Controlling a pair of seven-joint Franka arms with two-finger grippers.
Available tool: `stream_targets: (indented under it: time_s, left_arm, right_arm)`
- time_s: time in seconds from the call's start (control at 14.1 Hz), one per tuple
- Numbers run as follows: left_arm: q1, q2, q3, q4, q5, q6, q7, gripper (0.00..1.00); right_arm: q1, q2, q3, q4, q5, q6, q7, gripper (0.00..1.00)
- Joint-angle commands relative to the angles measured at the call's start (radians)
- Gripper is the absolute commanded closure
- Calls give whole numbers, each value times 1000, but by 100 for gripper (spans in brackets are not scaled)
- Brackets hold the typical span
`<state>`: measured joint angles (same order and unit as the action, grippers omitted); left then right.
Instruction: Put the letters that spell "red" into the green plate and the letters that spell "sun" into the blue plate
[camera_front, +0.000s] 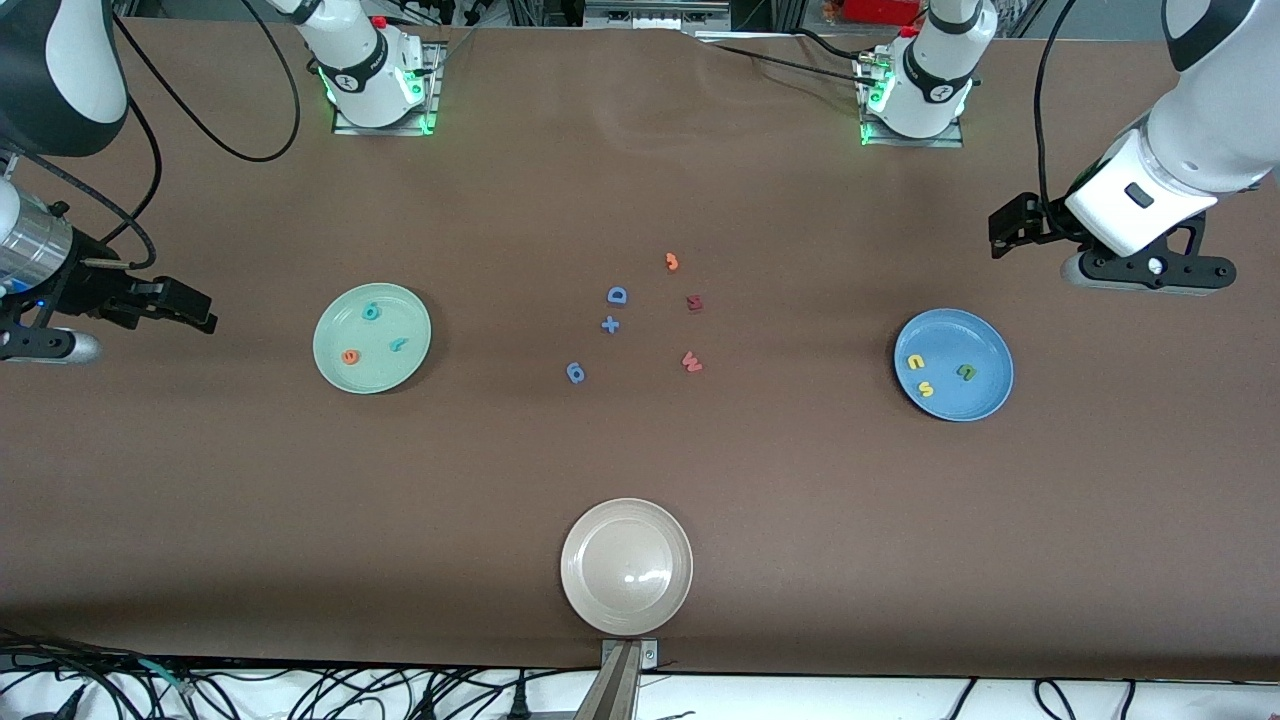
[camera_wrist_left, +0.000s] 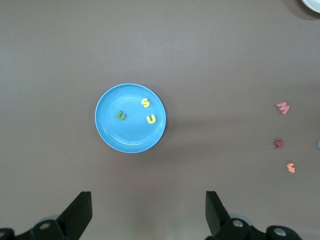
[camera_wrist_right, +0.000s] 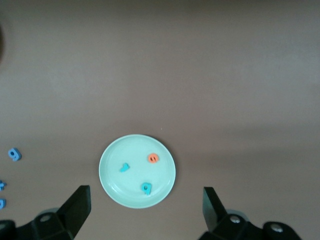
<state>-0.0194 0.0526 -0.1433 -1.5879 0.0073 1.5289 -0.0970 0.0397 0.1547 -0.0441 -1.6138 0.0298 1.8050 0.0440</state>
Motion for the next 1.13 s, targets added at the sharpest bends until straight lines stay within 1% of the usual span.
stream_targets:
  time_s: [0.0,0.07,0.14,0.28,0.35,0.42,0.5,1.06]
  left_arm:
    - [-2,16,5,37,-24,-22,-6,0]
    - [-4,16,5,37,-24,-22,-6,0]
    - [-2,16,5,37,-24,-22,-6,0]
    - [-2,16,5,37,-24,-22,-6,0]
    - [-4,18,4,35,-24,-22,-6,0]
    - [-2,16,5,37,-24,-22,-6,0]
    - [-2,16,4,37,-24,-22,-6,0]
    - [-2,16,4,35,-24,-22,-6,0]
  right_arm:
    - [-20,-27,44,-28,-5,17,51,1]
    - [-20,-27,49,-29,-4,8,91,1]
    - [-20,-27,61,-29,-4,-12,96,1]
    - [-20,-27,64,-31,-4,-29,97,1]
    - [-20,-29,63,-35,8,-33,99,1]
    - [-20,-29,55,-32,60,-33,97,1]
    - [-21,-26,49,-25,77,-39,91,1]
    - [-20,-30,50,-23,71,-38,86,1]
